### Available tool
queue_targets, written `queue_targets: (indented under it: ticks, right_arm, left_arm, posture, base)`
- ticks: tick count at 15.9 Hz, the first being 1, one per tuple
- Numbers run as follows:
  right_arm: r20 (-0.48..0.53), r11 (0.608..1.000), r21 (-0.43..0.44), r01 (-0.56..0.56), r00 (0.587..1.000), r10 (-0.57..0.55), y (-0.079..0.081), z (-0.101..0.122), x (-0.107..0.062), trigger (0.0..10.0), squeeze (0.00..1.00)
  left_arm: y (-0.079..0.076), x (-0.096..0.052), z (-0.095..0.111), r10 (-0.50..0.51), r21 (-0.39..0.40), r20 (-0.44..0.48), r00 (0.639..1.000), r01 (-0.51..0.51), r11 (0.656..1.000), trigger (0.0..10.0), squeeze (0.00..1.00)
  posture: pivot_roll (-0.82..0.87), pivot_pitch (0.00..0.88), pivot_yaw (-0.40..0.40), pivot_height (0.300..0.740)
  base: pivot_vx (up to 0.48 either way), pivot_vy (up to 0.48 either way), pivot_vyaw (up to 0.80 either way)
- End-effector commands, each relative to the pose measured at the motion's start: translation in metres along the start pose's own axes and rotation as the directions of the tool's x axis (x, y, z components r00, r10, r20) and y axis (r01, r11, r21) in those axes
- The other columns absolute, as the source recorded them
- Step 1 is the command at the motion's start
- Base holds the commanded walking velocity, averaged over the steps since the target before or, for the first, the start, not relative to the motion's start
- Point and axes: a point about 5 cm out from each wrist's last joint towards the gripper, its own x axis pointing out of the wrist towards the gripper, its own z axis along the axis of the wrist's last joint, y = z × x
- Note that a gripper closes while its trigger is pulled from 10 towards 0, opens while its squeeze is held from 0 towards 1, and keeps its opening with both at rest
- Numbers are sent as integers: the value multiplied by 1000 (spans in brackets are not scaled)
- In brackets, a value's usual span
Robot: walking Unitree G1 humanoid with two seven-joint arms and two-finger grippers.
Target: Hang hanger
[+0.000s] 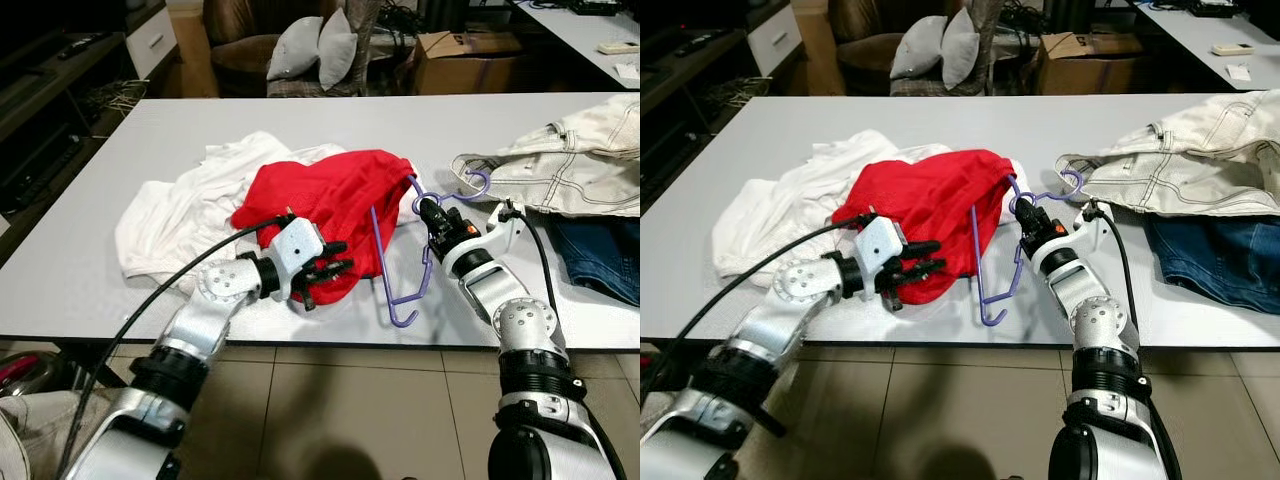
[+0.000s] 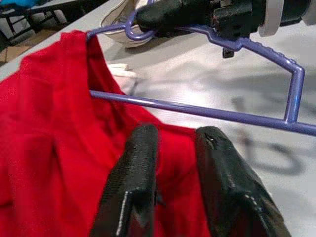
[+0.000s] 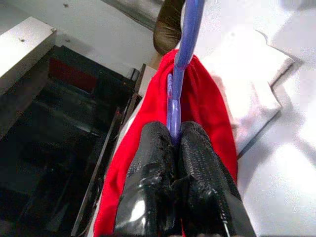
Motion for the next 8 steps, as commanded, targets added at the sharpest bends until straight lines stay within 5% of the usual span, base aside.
queue_targets:
  ticks: [1,3,4,5,8]
  right_arm:
    - [-7,1000,-16,-23,1000,23,5,-2,0,10000,0]
    - [-7,999,-24,-26,1000,26,7,-5,-3,10000,0]
    - [-6,999,-23,-26,1000,26,7,-6,-3,10000,0]
    - [-6,999,-22,-26,1000,26,8,-7,-4,10000,0]
    - [-7,999,-21,-27,1000,27,9,-9,-5,10000,0]
  left_arm:
    - [1,2,-1,-4,19,-15,1000,4,1000,10000,1000]
    - [6,12,-4,71,101,-65,995,-64,993,10000,1000]
    - [7,15,-7,82,103,-87,993,-73,992,10000,424]
    - [8,16,-9,89,113,-105,990,-77,991,10000,0]
    - [11,15,-23,144,139,-197,970,-118,983,10000,0]
  posture:
    - [-87,0,80,740]
    - [-96,0,85,740]
    - [-96,0,86,740]
    - [-100,0,88,740]
    - [-102,0,90,740]
  base:
    - [0,0,0]
    - [0,0,0]
    - [0,0,0]
    - [0,0,0]
    - [0,0,0]
